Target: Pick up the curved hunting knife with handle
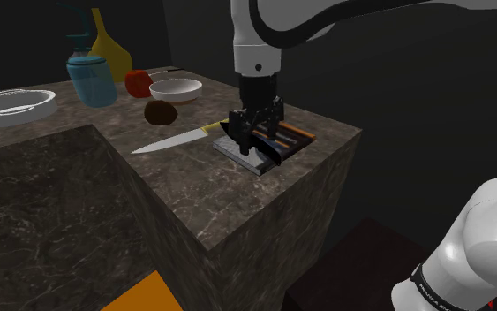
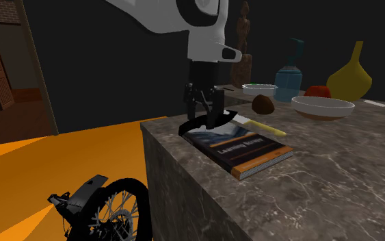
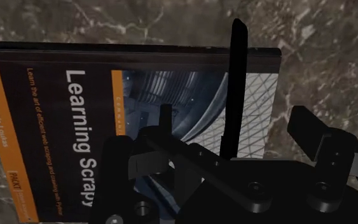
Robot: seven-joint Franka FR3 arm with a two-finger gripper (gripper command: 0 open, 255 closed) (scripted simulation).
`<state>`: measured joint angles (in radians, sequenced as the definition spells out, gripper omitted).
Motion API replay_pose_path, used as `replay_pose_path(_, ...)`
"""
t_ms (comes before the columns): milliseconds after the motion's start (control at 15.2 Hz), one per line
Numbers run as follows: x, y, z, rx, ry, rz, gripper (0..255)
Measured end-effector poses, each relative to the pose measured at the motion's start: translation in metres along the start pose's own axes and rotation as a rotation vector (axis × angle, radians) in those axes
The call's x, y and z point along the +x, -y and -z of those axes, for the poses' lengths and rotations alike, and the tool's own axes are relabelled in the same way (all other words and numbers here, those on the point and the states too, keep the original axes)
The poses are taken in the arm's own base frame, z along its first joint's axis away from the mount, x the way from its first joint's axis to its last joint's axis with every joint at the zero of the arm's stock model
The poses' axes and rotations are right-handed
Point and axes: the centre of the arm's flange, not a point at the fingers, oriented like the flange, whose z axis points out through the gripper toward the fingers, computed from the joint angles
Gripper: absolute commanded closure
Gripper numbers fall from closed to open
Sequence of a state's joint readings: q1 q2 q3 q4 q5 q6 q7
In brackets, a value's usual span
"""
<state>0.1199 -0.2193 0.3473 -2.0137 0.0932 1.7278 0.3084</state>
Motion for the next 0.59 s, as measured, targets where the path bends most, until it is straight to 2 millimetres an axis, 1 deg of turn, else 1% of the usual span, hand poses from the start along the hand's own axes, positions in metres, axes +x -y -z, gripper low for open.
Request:
replay_pose_path(66,0.0007,0.0014,-0.0074,0.0,0.0,0.0,0)
replay_pose_path(132,0.0007,0.0004,-0.0102,0.0,0.0,0.0,0)
replay_pose_path(198,0.0011,0.0002,-0.0118,0.0,0.0,0.0,255)
replay_pose_path(594,0.0005,0.0031,-0.0095,0.004,-0.011,0.005,255)
